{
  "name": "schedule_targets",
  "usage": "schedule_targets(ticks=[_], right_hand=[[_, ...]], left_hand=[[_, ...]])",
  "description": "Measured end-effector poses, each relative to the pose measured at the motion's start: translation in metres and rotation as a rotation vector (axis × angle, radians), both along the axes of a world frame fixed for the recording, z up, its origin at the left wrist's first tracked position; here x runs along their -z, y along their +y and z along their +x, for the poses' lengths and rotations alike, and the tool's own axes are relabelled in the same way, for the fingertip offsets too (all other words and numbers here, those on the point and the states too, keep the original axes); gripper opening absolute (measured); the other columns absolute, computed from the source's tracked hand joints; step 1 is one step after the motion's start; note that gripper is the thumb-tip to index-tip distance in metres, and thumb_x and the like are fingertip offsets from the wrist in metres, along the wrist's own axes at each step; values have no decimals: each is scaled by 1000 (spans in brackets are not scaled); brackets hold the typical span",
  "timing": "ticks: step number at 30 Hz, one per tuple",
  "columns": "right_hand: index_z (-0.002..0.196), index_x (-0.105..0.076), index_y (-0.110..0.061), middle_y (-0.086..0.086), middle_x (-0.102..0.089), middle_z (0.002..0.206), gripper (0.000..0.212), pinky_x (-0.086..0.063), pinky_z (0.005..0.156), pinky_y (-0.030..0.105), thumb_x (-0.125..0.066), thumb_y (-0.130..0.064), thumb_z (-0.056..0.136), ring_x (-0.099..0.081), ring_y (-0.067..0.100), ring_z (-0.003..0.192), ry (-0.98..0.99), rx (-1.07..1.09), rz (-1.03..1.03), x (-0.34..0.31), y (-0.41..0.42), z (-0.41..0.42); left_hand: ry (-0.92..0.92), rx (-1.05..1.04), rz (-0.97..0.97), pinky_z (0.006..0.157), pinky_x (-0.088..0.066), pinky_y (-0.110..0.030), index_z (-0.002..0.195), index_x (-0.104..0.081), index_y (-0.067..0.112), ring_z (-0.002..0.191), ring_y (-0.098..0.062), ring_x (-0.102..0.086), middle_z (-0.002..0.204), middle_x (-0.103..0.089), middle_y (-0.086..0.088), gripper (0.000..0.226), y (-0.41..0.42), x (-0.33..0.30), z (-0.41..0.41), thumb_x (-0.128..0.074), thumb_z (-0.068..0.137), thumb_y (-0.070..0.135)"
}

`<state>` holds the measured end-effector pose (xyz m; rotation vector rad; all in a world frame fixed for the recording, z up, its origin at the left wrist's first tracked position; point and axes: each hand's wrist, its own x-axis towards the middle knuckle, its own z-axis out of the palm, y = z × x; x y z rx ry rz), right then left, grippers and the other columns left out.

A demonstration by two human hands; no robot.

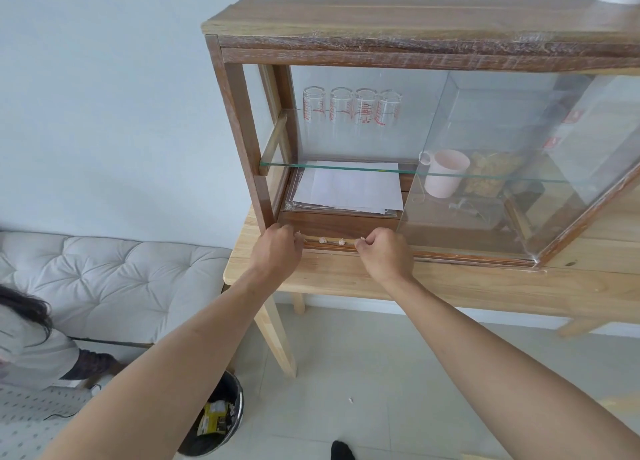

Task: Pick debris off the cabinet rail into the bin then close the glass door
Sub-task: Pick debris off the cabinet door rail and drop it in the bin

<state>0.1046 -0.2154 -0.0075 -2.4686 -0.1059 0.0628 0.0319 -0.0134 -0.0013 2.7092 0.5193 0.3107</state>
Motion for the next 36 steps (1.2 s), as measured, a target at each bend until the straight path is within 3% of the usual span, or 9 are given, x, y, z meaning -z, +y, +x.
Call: schedule_targets(ticks=[4, 8, 13, 17, 19, 24, 27, 32, 36], right_hand=[[84, -73, -13, 11, -78, 93, 22, -46, 67, 34, -65, -30, 95, -71, 39, 94, 1, -23, -7, -3, 4, 0], [81, -71, -11, 9, -77, 83, 25, -48, 63, 35, -63, -30, 95, -70, 37, 87, -5, -37, 35, -1, 4, -2], [85, -72, -18, 0, -76, 74, 25, -57, 69, 40, -64, -39, 97, -72, 29, 78, -37, -78, 144, -1, 6, -17], [85, -72, -22, -9, -72, 70, 23, -58, 71, 41, -66, -42, 95, -70, 20, 74, -51, -188, 178, 2, 20, -45], [85, -73, -22, -10, -72, 70, 23, -58, 71, 41, -67, -43, 94, -70, 18, 73, -60, -252, 194, 6, 33, -61], [82, -75, -19, -14, -67, 64, 25, -58, 69, 38, -69, -40, 95, -68, 15, 66, -54, -415, 233, 21, 81, -110], [82, -74, -16, -11, -69, 66, 24, -58, 68, 38, -70, -35, 96, -68, 14, 62, -3, -549, 233, 42, 112, -141], [87, -74, -15, -4, -75, 70, 20, -63, 66, 42, -70, -32, 97, -76, 16, 63, 162, -717, 213, 112, 159, -187], [90, -76, -11, 3, -78, 74, 18, -64, 72, 45, -70, -26, 97, -78, 21, 71, 288, -838, 125, 200, 197, -212]], left_hand=[[77, -101, -87, 50, -52, -34, 73, -67, 2, 56, -27, -63, 71, -67, -13, 38, 1, -5, 13, -67, 101, 28], [140, -102, -221, 59, -66, -42, 76, -72, -1, 45, -19, -72, 57, -71, -12, 32, 5, -8, 23, -63, 101, 16], [-1, -105, -429, 54, -63, -42, 79, -71, 0, 42, -17, -71, 64, -73, -14, 32, 9, -1, 3, -64, 103, 20], [-180, -112, -543, 43, -49, -20, 79, -71, 17, 40, -14, -66, 58, -69, -2, 25, 10, 6, -37, -67, 100, 30], [-220, -136, -553, 43, -46, -15, 78, -70, 23, 40, -12, -66, 57, -70, 4, 26, 15, 12, -61, -68, 99, 37], [-249, -230, -621, 41, -51, -25, 80, -70, 20, 41, -9, -65, 58, -69, 3, 27, 45, 41, -126, -71, 98, 39], [-250, -357, -575, 50, -42, -11, 81, -68, 29, 53, 3, -62, 66, -69, 13, 20, 65, 67, -168, -71, 96, 40], [-165, -621, -638, 71, -54, -31, 86, -69, 31, 72, -9, -70, 82, -73, 16, 24, 89, 148, -245, -65, 95, 53], [-84, -828, -721, 71, -60, -37, 87, -72, 27, 72, -13, -73, 81, -76, 11, 24, 100, 239, -304, -65, 95, 48]])
